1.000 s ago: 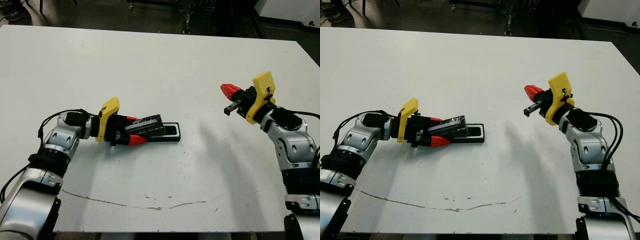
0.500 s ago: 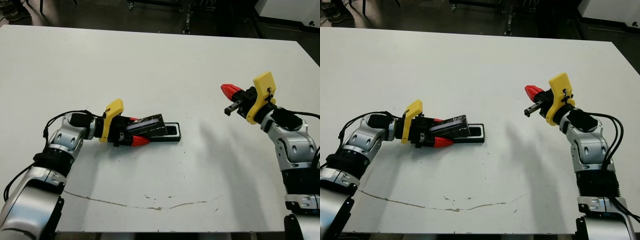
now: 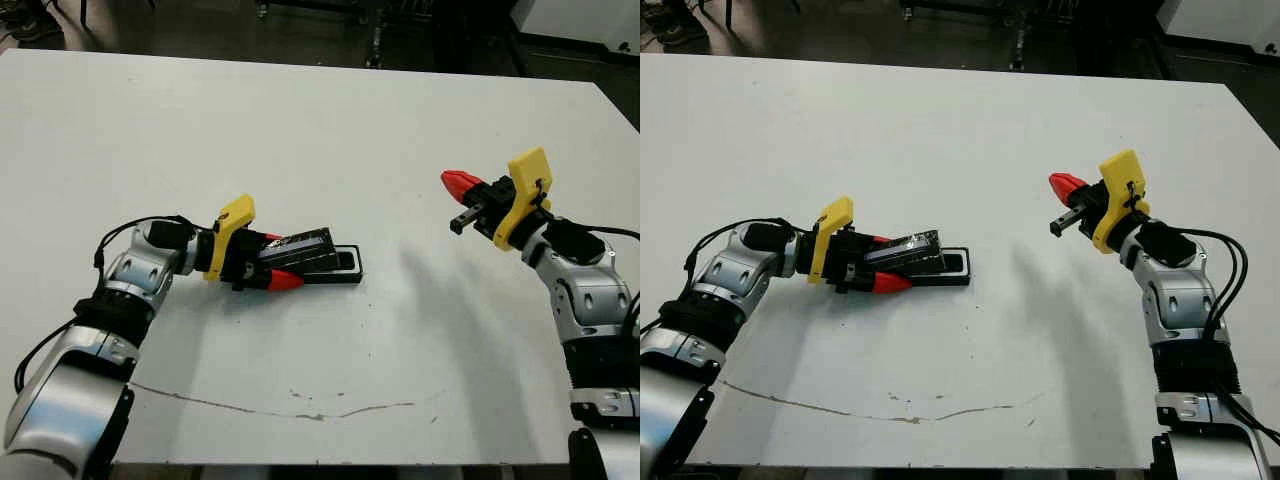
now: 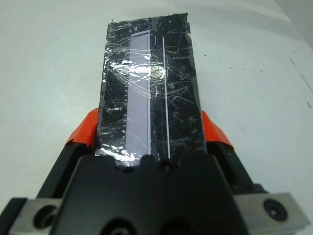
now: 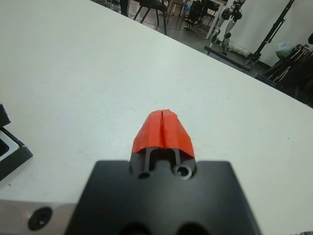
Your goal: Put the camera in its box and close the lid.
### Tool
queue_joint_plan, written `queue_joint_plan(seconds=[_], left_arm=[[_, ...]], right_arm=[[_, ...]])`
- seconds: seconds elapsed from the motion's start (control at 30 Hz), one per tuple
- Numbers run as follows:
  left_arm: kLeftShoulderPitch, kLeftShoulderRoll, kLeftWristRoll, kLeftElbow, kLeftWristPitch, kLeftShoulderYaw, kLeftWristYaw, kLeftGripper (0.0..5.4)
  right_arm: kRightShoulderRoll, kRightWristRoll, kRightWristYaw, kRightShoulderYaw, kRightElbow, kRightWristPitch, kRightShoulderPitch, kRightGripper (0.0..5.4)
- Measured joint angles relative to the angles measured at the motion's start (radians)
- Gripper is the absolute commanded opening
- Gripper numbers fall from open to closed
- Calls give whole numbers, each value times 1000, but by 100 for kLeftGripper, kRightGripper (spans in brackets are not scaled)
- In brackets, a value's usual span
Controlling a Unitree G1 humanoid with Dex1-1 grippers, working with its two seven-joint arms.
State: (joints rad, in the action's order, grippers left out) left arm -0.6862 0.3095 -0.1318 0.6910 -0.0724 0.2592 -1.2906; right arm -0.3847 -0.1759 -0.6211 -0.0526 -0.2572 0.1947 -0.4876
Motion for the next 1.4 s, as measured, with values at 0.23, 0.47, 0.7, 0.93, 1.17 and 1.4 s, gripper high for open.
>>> queue_joint_plan(seconds=[0.23,0.47,0.7,0.93,1.17,1.4], left_arm=[[-53,-38,47,7,7,44,9,315],[-88,-79,88,54,21,71,23,315],[-110,-100,109,114,60,79,28,315],[-133,-113,123,142,49,95,42,315],[-134,-113,124,156,73,99,53,315],[-134,-113,155,103,31,129,93,315]], right_arm=[[0,1,1,0,2,0,0,0],[0,0,3,-2,3,0,0,0],[0,-2,4,-5,6,3,0,0],[0,-2,15,-5,14,4,0,0],[0,-2,18,-4,28,6,0,0],[0,-2,19,-4,32,12,0,0]])
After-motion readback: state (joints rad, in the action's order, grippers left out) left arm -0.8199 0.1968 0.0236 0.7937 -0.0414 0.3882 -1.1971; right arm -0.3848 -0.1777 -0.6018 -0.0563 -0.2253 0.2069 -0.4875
